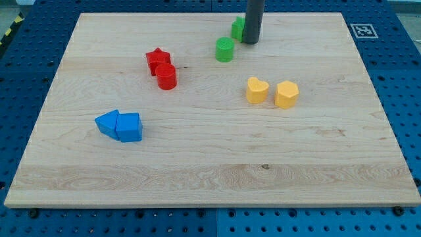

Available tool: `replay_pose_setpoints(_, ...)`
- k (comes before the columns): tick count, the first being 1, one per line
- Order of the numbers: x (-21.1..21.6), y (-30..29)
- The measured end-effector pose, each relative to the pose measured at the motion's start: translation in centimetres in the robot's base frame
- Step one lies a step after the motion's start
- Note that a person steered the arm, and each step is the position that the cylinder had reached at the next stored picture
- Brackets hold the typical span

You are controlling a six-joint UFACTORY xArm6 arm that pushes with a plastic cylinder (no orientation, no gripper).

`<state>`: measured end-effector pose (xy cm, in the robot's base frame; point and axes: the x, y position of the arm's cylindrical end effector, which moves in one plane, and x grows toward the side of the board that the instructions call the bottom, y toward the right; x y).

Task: Push the green circle slightly up

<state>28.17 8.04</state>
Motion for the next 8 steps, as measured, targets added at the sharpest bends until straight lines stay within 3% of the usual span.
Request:
replay_pose_setpoints(2,8.7,1.0)
replay_pose_setpoints(3,9.8,-0.2)
replay_pose_setpoints(8,7.1,-5.0)
